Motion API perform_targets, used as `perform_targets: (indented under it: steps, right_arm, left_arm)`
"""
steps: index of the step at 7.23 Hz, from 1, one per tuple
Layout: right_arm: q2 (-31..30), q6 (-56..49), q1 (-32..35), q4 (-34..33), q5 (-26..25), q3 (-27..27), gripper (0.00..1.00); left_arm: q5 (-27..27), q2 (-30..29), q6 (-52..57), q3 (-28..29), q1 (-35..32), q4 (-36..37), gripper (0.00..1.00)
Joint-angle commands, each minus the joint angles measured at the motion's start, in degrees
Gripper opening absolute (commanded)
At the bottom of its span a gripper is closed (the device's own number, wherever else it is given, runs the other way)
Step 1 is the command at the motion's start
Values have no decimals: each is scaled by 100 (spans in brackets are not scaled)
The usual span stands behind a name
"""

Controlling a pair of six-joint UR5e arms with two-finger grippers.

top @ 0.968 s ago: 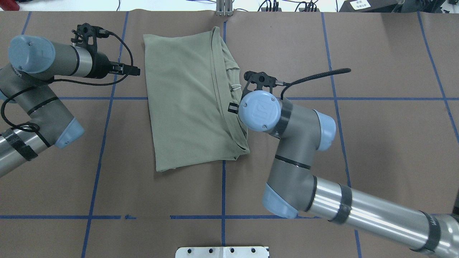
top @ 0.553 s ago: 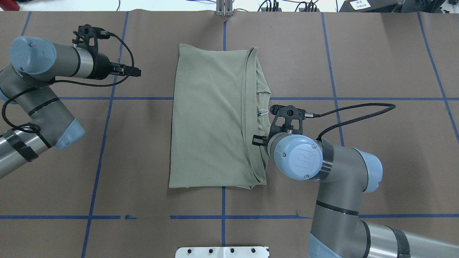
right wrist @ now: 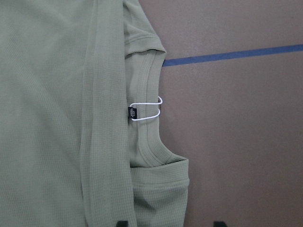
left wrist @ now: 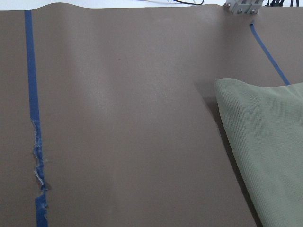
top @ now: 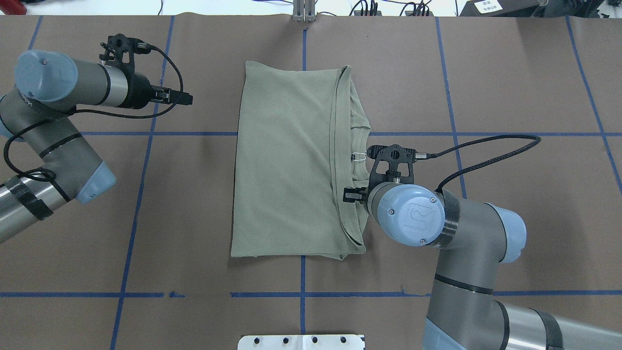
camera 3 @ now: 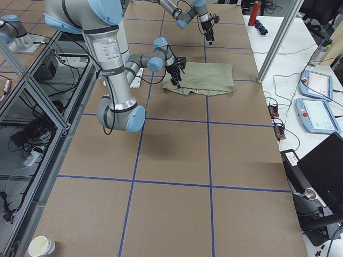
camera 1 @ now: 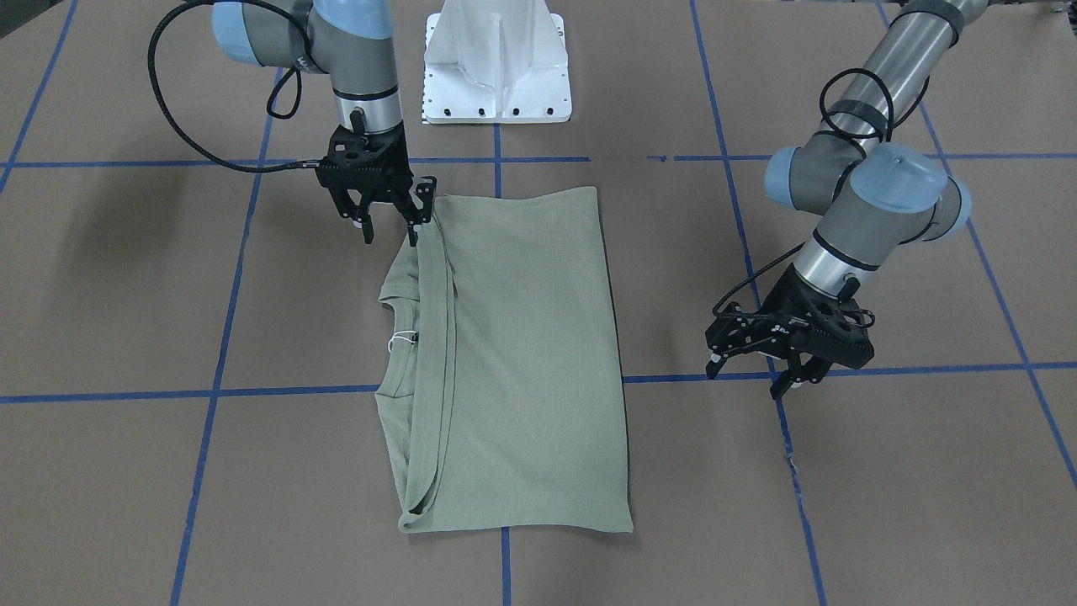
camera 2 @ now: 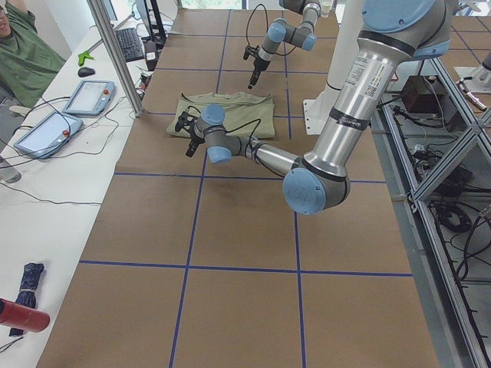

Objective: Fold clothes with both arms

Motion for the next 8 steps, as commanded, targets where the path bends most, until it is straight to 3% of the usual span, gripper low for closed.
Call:
perform_targets:
  steps: [1, 2, 4, 8]
  right_arm:
    - [855, -493, 27, -754, 216, -562, 100]
    - [1217, -808, 27, -1170, 278, -860, 99]
    - [1545, -820, 36, -1183, 261, -1624, 98]
    - [1643, -907, 36, -1200, 226, -2024, 98]
  left_arm:
    - [-1, 0, 0, 13, 1, 0, 100]
    - [7, 8, 0, 5, 1, 0, 100]
    - [8, 0, -17, -4, 44, 0, 100]
    - [8, 8, -26, 5, 106, -9, 100]
